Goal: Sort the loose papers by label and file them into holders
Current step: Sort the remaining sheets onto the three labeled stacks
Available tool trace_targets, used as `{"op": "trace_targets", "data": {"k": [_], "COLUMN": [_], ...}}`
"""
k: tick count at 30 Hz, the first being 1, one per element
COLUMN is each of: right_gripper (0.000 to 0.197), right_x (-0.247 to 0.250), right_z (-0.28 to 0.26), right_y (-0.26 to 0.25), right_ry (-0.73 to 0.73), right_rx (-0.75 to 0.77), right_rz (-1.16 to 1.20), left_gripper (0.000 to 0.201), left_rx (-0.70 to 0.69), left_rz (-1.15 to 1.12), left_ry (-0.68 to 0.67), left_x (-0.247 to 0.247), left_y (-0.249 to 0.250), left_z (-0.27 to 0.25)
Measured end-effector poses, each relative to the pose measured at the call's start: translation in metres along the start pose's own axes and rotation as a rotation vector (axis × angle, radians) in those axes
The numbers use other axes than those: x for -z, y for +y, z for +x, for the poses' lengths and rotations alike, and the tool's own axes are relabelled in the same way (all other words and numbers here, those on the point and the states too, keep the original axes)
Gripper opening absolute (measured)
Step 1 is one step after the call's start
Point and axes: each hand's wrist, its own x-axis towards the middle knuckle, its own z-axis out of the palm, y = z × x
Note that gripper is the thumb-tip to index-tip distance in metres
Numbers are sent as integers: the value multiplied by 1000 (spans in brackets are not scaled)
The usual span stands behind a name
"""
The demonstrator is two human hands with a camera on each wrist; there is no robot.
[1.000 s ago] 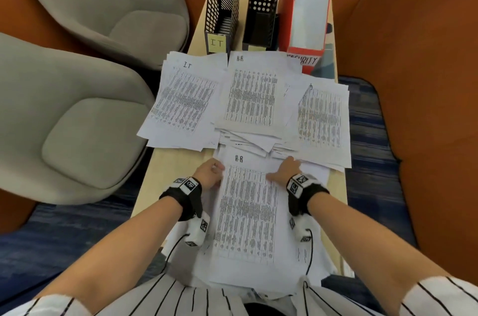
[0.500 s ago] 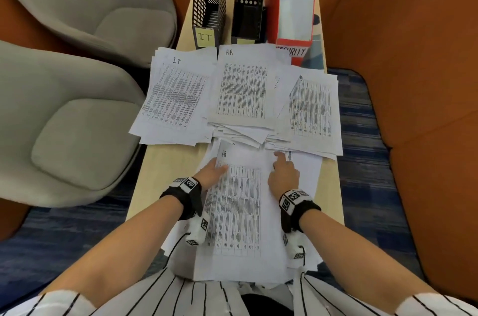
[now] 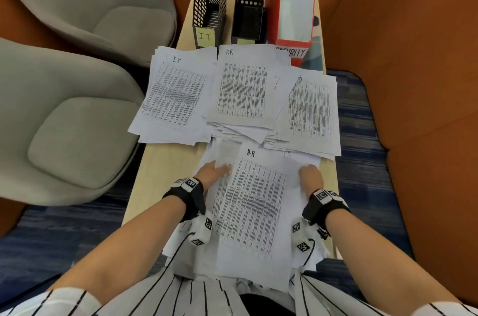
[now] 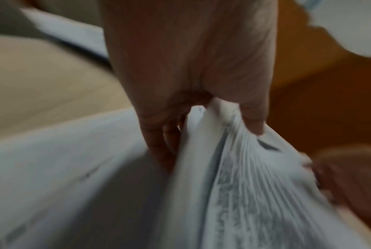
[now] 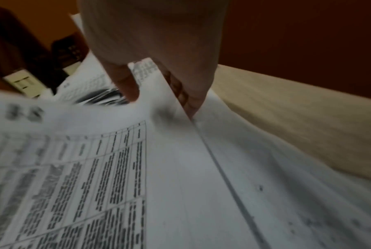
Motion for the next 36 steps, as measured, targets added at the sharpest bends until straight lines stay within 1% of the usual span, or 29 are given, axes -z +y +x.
{"op": "trace_targets", "data": {"k": [1,2,3,4,5,7,9,12,13,14,16,17,18,20,22,23,24,25,26,27,28,29,30,31,32,33,34,35,36], "right_gripper": [37,39,39,35,29,17,10,23,21,16,28,24,17,15,19,23,28,31,32,30,32,39,50,63,73,74,67,55,47], "right_x": [-4,-8,-10,-12,-12,-12,-12,-14,-15,-15,-16,-16,-16,-16,-17,-18,-17,-17,-16,-15,-15,-16,-14,-13,-11,-8,-5,-6,-6], "right_z": [-3,-5,-5,-5,-3,-3,-3,2,3,1,-1,-5,-6,-7,-3,-2,-4,-3,-4,-7,-8,-6,-5,-3,3,4,2,4,-1], "right_y": [-2,-2,-1,-1,-2,-4,-6,-2,-2,-4,-8,-13,-18,-24,-28,-30,-35,-39,-46,-56,-65,-74,-83,-91,-97,-102,-105,-102,-99], "right_ry": [-57,-106,-141,-154,-158,-158,-181,-202,-184,-151,-101,-112,-137,-202,-260,-273,-274,-263,-244,-232,-232,-237,-251,-289,-328,-382,-448,-542,-658], "right_rx": [26,47,68,81,92,106,121,119,120,139,163,167,153,127,52,15,-15,-18,-12,-2,15,42,52,74,89,101,108,102,94], "right_rz": [42,80,83,67,48,43,14,40,88,148,262,351,426,538,633,688,731,763,782,826,880,957,1024,1078,1064,989,813,607,410], "left_gripper": [78,99,113,119,122,117,106,79,70,61,49,49,54,74,86,85,76,61,56,65,78,82,72,53,35,30,36,51,71], "left_rx": [14,25,15,-2,-29,-100,-194,-348,-414,-480,-625,-689,-744,-806,-784,-740,-673,-598,-531,-450,-376,-292,-250,-209,-193,-181,-192,-176,-177], "left_rz": [128,257,354,424,461,516,529,513,546,605,718,749,770,816,808,766,675,521,322,102,-76,-133,-101,-33,-19,-59,-147,-241,-346], "left_ry": [-74,-142,-188,-212,-213,-189,-169,-145,-123,-83,25,64,81,97,116,148,188,239,286,304,295,234,157,101,107,151,185,216,235], "left_x": [-4,-7,-11,-13,-14,-12,-9,-3,-1,0,1,2,5,12,20,23,25,26,27,29,31,33,33,36,41,49,57,67,75], "left_y": [1,5,6,8,6,7,6,6,7,8,8,7,6,4,5,7,9,13,14,14,18,20,22,26,32,38,49,60,70], "left_z": [0,-3,-5,-6,-5,-7,-9,-12,-14,-17,-21,-24,-25,-28,-33,-36,-38,-40,-40,-37,-37,-34,-32,-29,-25,-17,-15,-11,-6]}}
